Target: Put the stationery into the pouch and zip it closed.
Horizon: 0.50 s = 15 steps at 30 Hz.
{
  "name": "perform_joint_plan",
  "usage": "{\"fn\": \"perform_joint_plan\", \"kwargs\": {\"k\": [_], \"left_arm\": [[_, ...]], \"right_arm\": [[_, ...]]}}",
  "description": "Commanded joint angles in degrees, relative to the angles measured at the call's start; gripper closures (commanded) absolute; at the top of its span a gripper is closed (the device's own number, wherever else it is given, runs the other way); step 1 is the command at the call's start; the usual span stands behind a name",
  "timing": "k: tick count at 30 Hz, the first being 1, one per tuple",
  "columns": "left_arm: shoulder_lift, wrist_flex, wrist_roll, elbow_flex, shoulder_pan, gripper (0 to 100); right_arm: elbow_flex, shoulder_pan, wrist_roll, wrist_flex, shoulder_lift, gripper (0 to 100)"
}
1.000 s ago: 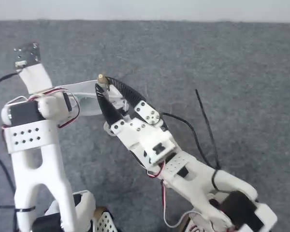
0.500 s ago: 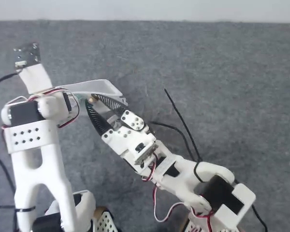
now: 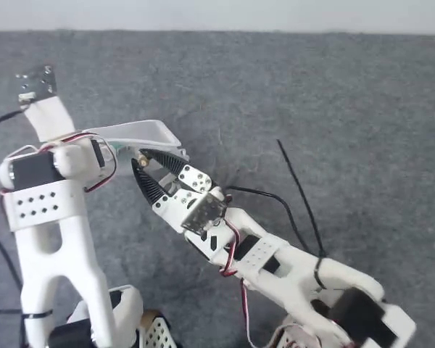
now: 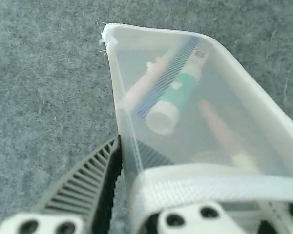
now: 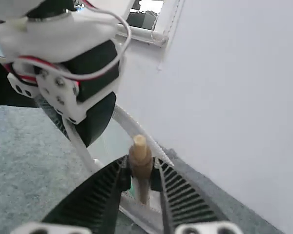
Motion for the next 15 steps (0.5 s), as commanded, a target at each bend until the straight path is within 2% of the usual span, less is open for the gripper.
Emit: {"fn": "perform_joint_plan", "kwargs": {"k": [1,3,15], "left_arm": [[-0.6,0.1,-0.7,0.3,-0.4,99],[-0.6,0.0,-0.8,0.5,-0.4,99],[-0.6,0.0,-0.8,0.6,-0.4,99]], "right_arm": [[-0.2,-0.5,0.0,12.8,-8.6,77.1],[0.0,-0.5,-1.0,16.5,-11.6,73.3],[0.1,0.4,-12.4,41.3,-35.1,76.4]]}}
